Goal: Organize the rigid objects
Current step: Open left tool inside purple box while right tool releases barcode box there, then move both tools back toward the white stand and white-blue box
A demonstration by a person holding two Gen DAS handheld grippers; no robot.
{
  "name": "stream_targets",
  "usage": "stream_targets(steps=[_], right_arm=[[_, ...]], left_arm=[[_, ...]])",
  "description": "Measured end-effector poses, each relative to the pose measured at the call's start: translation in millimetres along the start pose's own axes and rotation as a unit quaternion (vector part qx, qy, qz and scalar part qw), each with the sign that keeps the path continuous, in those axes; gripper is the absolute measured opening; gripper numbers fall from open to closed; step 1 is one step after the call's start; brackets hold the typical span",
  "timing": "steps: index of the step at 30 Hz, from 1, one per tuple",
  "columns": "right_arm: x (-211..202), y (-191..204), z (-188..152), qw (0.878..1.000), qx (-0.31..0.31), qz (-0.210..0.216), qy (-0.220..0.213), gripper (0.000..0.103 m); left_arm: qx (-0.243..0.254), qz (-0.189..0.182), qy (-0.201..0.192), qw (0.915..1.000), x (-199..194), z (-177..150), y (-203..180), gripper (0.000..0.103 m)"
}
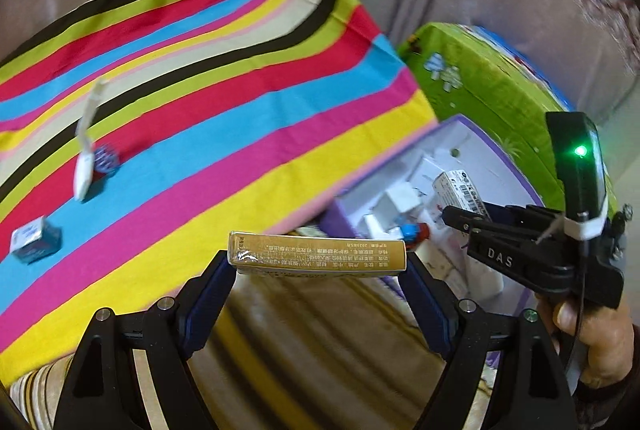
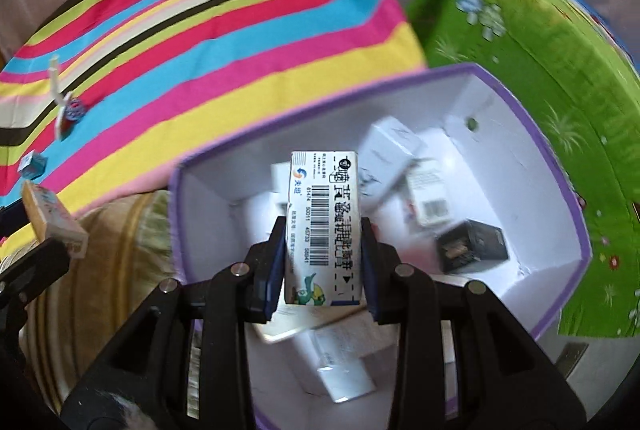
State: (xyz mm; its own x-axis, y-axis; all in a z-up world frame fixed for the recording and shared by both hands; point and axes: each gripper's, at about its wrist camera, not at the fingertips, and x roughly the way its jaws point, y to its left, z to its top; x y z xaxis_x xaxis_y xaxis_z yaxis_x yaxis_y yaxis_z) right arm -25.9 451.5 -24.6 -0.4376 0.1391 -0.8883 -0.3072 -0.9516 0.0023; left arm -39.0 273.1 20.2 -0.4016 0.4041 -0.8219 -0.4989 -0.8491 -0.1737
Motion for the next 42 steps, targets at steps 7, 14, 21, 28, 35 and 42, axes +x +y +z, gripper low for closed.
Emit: stream_targets(steps=[7, 14, 21, 28, 35, 42], right_arm=[[-1.4, -40.6, -4.8, 0.999, 0.039, -0.020, 0.004, 0.037], [-6.8, -72.1, -5.4, 0.997, 0.073, -0.036, 0.004, 0.037], [-6.8, -83.1, -6.4, 0.995, 0.096, -0.038, 0.006, 0.079], [-7.2, -75.8, -5.7, 0.995, 0.088, -0.034, 0.003, 0.082], [-10.4, -65.7, -4.8, 0.996, 0.079, -0.030, 0.002, 0.082], [-15.8, -46.8, -0.6, 0.998, 0.061, -0.017, -0.005, 0.082]], left_arm=[[0.042, -0.023, 0.002, 0.9988, 5.9, 3.2, -33.6, 0.084], [0.086, -0.057, -0.010, 0.9946, 4.2, 6.9, -62.8, 0.084], [0.123, -0.067, 0.002, 0.9901, 8.8, 4.3, -78.5, 0.089], [0.095, -0.071, -0.005, 0.9929, 7.5, 6.0, -67.7, 0.096], [0.064, -0.068, -0.005, 0.9956, 6.4, 7.2, -51.7, 0.096], [0.026, -0.060, -0.015, 0.9977, -0.2, 9.6, -24.1, 0.096]])
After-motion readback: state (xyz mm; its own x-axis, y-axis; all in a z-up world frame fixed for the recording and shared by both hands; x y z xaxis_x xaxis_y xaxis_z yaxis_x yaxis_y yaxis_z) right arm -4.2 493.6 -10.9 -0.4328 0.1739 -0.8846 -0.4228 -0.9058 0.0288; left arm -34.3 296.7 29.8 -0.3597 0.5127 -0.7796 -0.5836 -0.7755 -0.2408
